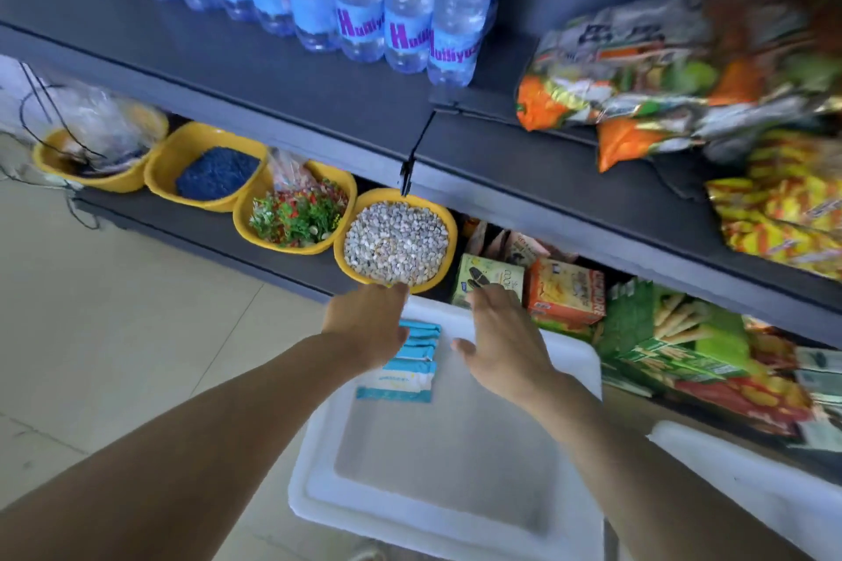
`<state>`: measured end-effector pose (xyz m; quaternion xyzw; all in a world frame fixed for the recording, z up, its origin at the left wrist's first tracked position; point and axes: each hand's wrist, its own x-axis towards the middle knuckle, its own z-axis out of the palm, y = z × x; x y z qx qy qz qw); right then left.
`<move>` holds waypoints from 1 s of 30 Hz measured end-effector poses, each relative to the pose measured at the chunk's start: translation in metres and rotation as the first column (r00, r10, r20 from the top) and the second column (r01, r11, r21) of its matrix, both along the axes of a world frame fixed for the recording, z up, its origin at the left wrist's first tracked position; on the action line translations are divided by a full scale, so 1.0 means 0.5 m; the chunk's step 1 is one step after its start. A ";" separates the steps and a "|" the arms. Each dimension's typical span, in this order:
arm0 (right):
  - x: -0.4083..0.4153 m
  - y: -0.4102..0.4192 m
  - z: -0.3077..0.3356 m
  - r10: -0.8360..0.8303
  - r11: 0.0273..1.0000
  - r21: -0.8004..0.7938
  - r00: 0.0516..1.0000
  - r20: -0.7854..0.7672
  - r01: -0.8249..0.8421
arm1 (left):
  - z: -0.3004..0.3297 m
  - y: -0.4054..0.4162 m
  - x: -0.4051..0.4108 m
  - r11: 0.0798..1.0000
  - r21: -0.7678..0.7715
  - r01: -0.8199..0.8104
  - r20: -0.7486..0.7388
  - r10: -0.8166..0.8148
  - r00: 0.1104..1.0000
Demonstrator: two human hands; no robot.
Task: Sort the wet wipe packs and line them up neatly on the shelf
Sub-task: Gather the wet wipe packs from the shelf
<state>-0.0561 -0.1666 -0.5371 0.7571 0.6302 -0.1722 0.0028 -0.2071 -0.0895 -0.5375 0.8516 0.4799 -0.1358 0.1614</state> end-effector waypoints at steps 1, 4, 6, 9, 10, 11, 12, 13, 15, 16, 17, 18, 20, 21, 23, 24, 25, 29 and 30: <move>0.004 0.002 0.055 0.003 1.000 0.010 1.000 0.019 -0.004 | 0.050 0.001 0.002 1.000 0.005 -0.001 0.022 0.000 1.000; 0.021 0.009 0.228 0.012 0.997 0.076 0.995 0.098 -0.019 | 0.212 0.009 0.009 0.996 0.083 0.016 0.085 -0.023 0.996; 0.029 0.007 0.341 -0.005 0.992 0.126 0.992 0.123 -0.011 | 0.323 0.013 0.014 0.989 0.143 0.034 0.110 -0.050 0.993; 0.038 0.004 0.503 -0.034 0.975 0.223 0.987 0.155 -0.002 | 0.487 0.018 0.021 0.977 0.211 0.038 0.158 -0.073 0.985; 0.040 0.002 0.553 -0.047 0.966 0.260 0.984 0.172 0.001 | 0.538 0.018 0.024 0.972 0.234 0.035 0.181 -0.079 0.980; 0.042 -0.002 0.601 -0.062 0.955 0.297 0.979 0.193 0.002 | 0.586 0.019 0.028 0.964 0.263 0.032 0.199 -0.087 0.976; 0.044 -0.006 0.646 -0.080 0.942 0.334 0.974 0.212 0.004 | 0.633 0.018 0.031 0.953 0.300 0.031 0.214 -0.099 0.972; 0.046 -0.010 0.689 -0.100 0.930 0.368 0.968 0.228 0.009 | 0.678 0.018 0.034 0.940 0.340 0.032 0.227 -0.115 0.967; 0.052 -0.021 0.769 -0.148 0.906 0.422 0.957 0.250 0.029 | 0.759 0.015 0.042 0.913 0.406 0.040 0.259 -0.157 0.953; 0.055 -0.029 0.804 -0.171 0.896 0.443 0.952 0.253 0.043 | 0.794 0.014 0.047 0.902 0.429 0.042 0.275 -0.175 0.945; 0.059 -0.037 0.838 -0.192 0.884 0.464 0.949 0.251 0.056 | 0.826 0.013 0.052 0.890 0.454 0.041 0.289 -0.190 0.938; 0.065 -0.045 0.870 -0.213 0.873 0.483 0.945 0.247 0.070 | 0.854 0.013 0.058 0.876 0.480 0.038 0.299 -0.205 0.932; 0.076 -0.064 0.929 -0.249 0.850 0.517 0.939 0.235 0.096 | 0.903 0.012 0.071 0.848 0.528 0.033 0.326 -0.239 0.915; 0.083 -0.073 0.955 -0.267 0.843 0.527 0.935 0.234 0.109 | 0.925 0.013 0.078 0.839 0.543 0.031 0.342 -0.255 0.904; 0.102 -0.087 0.997 -0.299 0.830 0.542 0.926 0.229 0.134 | 0.963 0.013 0.094 0.829 0.559 0.032 0.369 -0.283 0.885; 0.113 -0.094 1.014 -0.316 0.819 0.555 0.923 0.220 0.148 | 0.980 0.013 0.103 0.823 0.566 0.036 0.377 -0.298 0.877; 0.125 -0.100 1.028 -0.333 0.806 0.570 0.920 0.208 0.162 | 0.994 0.014 0.114 0.819 0.573 0.038 0.386 -0.311 0.869; 0.189 -0.121 1.073 -0.403 0.769 0.603 0.893 0.199 0.213 | 1.038 0.020 0.172 0.810 0.585 0.032 0.425 -0.340 0.839; 0.209 -0.125 1.080 -0.423 0.763 0.604 0.884 0.197 0.230 | 1.046 0.021 0.190 0.813 0.581 0.033 0.430 -0.341 0.836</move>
